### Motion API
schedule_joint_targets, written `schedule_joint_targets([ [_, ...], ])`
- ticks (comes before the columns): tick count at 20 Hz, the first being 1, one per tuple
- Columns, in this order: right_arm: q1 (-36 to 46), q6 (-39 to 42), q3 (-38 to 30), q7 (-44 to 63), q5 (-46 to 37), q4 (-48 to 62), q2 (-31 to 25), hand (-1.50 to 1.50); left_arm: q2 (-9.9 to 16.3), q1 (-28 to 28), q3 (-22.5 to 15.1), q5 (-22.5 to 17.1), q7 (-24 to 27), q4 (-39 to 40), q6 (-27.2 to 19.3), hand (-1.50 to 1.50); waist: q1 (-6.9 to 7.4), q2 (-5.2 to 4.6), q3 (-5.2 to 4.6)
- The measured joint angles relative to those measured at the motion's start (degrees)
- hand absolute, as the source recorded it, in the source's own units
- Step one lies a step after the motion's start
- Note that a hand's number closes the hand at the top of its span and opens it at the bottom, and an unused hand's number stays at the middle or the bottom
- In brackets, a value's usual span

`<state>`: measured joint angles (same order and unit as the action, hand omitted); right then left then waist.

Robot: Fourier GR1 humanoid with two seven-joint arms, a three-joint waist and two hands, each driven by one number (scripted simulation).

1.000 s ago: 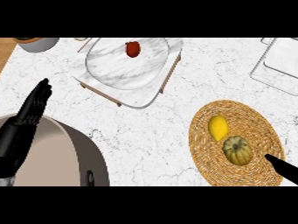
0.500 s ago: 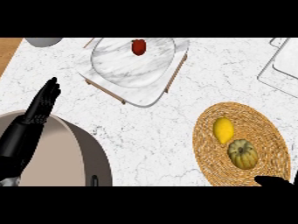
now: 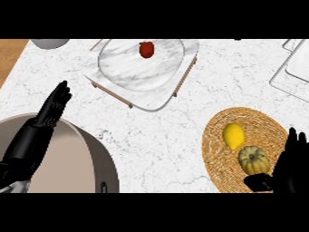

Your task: Pick the squash from the placemat and place it in the tiered shelf

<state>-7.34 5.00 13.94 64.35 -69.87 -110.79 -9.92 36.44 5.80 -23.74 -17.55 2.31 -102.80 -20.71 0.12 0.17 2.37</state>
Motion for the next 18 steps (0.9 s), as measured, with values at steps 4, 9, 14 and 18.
schedule_joint_targets([
  [4,3.0,2.9,1.6,1.0,-4.4,0.6,3.9,-1.5,-0.2,0.2,-0.6,-0.1,0.0,0.8,-1.0,0.0,-0.2,0.26,0.26],
  [9,5.9,5.6,2.3,1.3,-9.6,2.7,7.7,-1.5,0.0,0.3,-1.2,-0.2,0.0,1.1,-2.1,0.0,-0.44,0.42,0.53],
  [14,8.9,6.8,1.8,2.0,-11.2,4.7,9.0,-1.5,0.4,0.5,-1.4,-0.8,-0.3,1.2,-2.4,0.0,-0.46,0.41,0.51],
  [18,10.2,7.6,1.6,2.4,-11.4,5.7,9.4,-1.5,0.5,0.5,-1.5,-1.3,0.2,1.5,-2.6,0.0,-0.57,0.48,0.49],
])
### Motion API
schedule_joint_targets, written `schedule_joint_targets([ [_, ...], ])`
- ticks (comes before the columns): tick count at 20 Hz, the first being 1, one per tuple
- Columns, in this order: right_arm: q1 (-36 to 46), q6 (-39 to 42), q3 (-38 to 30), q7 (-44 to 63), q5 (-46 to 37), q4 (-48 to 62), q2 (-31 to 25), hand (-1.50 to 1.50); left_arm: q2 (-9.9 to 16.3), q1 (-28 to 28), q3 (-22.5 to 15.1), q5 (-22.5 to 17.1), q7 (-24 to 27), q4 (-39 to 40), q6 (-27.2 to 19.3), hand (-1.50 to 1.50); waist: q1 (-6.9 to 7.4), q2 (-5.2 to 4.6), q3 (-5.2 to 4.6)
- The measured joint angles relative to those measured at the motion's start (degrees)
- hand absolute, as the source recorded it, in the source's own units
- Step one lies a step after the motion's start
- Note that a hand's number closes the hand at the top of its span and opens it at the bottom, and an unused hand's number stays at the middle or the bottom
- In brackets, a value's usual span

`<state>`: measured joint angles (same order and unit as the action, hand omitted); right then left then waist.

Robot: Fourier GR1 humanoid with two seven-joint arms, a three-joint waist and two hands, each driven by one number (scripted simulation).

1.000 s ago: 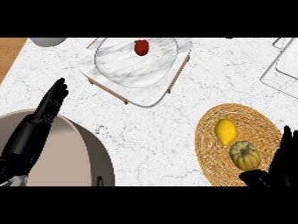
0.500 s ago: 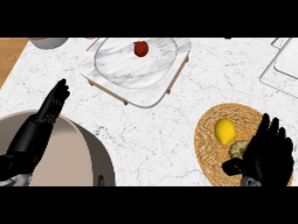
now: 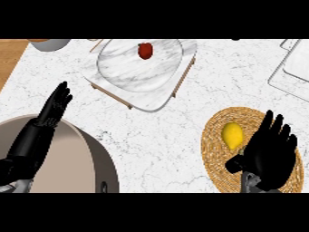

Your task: Pick the squash from the placemat and place it in the tiered shelf

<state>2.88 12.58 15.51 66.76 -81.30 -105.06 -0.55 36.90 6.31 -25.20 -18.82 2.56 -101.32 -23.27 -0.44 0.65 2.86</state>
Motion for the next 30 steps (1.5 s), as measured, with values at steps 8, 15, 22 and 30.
schedule_joint_targets([
  [8,0.3,0.3,-1.4,0.1,-0.2,2.4,0.2,-1.5,0.4,0.1,-1.0,-0.2,0.7,0.4,-1.4,0.0,-0.44,0.09,0.06],
  [15,1.3,0.7,-3.0,-0.2,0.4,4.8,0.2,-1.5,1.1,0.6,-1.9,-0.6,0.8,0.3,-1.9,0.0,-0.43,0.08,-0.14],
  [22,1.0,1.0,-3.7,-0.5,0.5,6.8,0.2,-1.5,1.5,0.9,-2.4,-1.5,1.1,0.4,-2.5,0.0,-0.46,0.09,-0.32],
  [30,0.3,0.5,-5.3,-1.1,-0.4,8.8,0.2,-1.5,2.5,1.7,-3.0,-2.6,1.8,1.4,-2.8,0.0,-0.75,0.13,-0.31],
])
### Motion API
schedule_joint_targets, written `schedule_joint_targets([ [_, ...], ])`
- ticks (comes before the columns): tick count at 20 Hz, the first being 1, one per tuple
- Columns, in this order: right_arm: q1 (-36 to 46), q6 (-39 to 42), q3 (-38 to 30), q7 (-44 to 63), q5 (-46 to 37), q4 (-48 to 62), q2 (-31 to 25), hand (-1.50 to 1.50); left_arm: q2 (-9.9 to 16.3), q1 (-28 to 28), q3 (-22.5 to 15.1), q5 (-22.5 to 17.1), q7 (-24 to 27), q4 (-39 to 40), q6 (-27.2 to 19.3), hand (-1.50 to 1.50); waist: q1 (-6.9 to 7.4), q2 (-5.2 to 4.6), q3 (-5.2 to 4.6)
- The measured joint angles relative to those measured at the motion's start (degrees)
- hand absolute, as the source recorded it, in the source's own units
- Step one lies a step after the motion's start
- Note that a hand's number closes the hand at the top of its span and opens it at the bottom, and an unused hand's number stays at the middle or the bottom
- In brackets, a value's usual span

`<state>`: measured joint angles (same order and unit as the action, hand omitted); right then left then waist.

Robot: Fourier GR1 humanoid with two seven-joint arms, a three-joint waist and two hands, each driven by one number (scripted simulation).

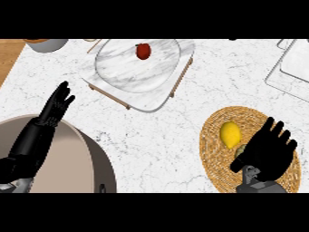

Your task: Pick the squash from the placemat and place it in the tiered shelf

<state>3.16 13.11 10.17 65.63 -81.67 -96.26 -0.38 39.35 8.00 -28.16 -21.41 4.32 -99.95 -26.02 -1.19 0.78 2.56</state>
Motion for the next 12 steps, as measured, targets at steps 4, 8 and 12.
schedule_joint_targets([
  [4,-0.8,-0.7,-0.8,-0.3,0.1,1.1,0.0,-1.5,0.3,0.5,-0.6,-0.2,0.2,0.3,-0.6,0.0,0.04,0.06,-0.02],
  [8,-1.7,-1.1,-1.1,-0.7,0.3,1.3,0.0,-1.5,0.8,1.0,-1.0,-0.8,-0.6,0.4,-1.0,0.0,-0.01,0.15,-0.11],
  [12,-1.1,-1.3,-2.6,-1.2,1.0,2.2,0.1,-1.5,1.0,1.6,-1.5,-1.3,-0.2,0.9,-1.2,0.0,0.11,0.12,-0.12],
])
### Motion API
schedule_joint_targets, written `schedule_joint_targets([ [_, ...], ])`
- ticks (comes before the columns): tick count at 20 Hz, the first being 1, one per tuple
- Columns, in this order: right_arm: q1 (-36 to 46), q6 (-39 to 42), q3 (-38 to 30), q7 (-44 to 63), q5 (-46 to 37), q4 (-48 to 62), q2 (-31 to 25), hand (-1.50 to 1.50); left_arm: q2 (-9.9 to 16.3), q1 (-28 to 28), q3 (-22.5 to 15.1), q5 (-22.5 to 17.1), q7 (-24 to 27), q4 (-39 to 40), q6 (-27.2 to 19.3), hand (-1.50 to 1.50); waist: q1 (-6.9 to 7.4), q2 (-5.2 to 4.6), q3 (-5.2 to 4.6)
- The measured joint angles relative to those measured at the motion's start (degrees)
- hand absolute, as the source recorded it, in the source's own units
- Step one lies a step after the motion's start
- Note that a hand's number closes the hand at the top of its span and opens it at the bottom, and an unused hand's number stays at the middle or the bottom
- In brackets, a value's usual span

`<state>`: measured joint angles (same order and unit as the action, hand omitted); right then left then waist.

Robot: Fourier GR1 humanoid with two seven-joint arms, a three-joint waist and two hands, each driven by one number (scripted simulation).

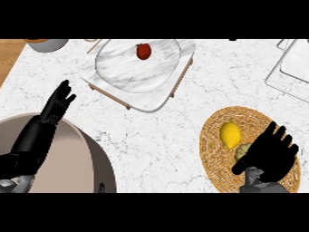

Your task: Pick the squash from the placemat and place it in the tiered shelf

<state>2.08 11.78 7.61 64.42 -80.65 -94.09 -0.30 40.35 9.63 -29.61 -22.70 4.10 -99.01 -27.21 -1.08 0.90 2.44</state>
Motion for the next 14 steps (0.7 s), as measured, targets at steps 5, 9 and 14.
schedule_joint_targets([
  [5,-0.1,-0.4,-0.8,-0.4,0.7,1.1,0.2,1.5,0.2,0.7,-0.6,-0.6,0.3,0.5,-0.4,0.0,0.13,0.08,-0.06],
  [9,-1.2,-0.4,0.7,-0.3,1.8,1.9,0.3,1.5,0.7,1.4,-1.1,-1.1,0.2,0.9,-0.6,0.0,0.19,0.16,-0.19],
  [14,-1.7,0.5,1.6,-1.8,-0.2,2.6,0.3,1.5,1.2,2.3,-1.8,-1.6,0.3,1.9,-1.0,0.0,0.12,0.35,-0.31],
])
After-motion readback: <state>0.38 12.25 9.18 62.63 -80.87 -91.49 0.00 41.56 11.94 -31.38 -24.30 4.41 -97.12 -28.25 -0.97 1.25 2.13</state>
